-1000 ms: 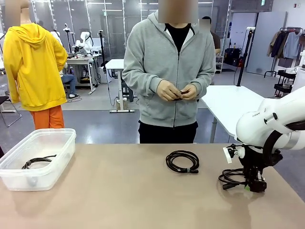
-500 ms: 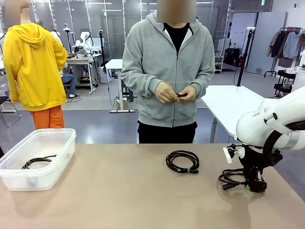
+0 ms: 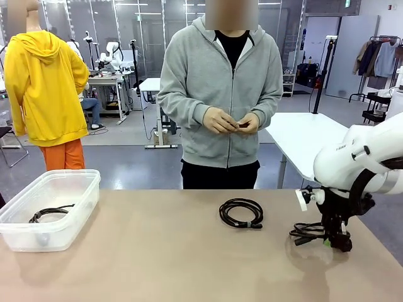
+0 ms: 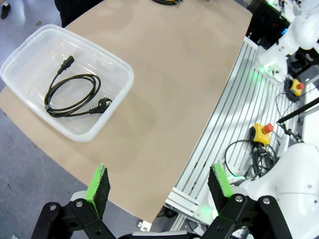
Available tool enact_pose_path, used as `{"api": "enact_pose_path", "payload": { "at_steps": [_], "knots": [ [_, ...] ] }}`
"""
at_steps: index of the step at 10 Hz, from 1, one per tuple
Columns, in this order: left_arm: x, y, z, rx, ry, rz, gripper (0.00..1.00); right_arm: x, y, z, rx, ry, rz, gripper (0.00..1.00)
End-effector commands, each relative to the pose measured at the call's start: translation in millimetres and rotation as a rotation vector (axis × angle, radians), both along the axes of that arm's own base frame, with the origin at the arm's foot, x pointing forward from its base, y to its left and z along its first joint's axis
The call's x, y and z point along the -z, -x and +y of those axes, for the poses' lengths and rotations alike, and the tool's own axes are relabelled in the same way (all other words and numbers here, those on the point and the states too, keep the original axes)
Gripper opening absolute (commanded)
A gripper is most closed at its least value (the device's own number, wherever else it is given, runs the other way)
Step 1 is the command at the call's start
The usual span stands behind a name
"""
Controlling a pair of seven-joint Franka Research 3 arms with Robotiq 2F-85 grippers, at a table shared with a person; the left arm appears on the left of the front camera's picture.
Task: Organize and store the cables.
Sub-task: Place the Power Cable into the Organizing box.
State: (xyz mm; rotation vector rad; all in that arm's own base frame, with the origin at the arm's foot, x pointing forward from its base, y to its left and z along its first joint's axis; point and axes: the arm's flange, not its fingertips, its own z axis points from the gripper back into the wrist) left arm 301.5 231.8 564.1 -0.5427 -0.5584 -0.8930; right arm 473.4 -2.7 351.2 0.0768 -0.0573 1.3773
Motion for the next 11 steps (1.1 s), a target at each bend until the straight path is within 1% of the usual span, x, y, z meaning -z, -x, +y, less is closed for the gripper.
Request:
{"api": "enact_pose_path", "payload": {
  "at_steps": [1, 2, 3, 4, 6, 9, 11],
  "knots": [
    [-3, -1, 0, -0.013, -0.004, 0.010, 1.00, -64, 19, 10, -0.027, 0.031, -0.068, 0.08],
    [-3, -1, 0, -0.013, -0.004, 0.010, 1.00, -88, 26, 19, -0.035, 0.042, -0.076, 0.08],
    [-3, -1, 0, -0.013, -0.004, 0.010, 1.00, -101, 31, 29, -0.039, 0.057, -0.081, 0.08],
    [-3, -1, 0, -0.013, -0.004, 0.010, 1.00, -109, 34, 42, -0.046, 0.052, -0.073, 0.08],
    [-3, -1, 0, -0.013, -0.004, 0.010, 1.00, -117, 32, 75, -0.067, 0.043, -0.091, 0.08],
    [-3, -1, 0, -0.013, -0.004, 0.010, 1.00, -143, 25, 150, -0.132, 0.005, -0.144, 0.08],
    [-3, -1, 0, -0.013, -0.004, 0.010, 1.00, -154, 12, 203, -0.168, 0.046, -0.170, 0.08]
  ]
}}
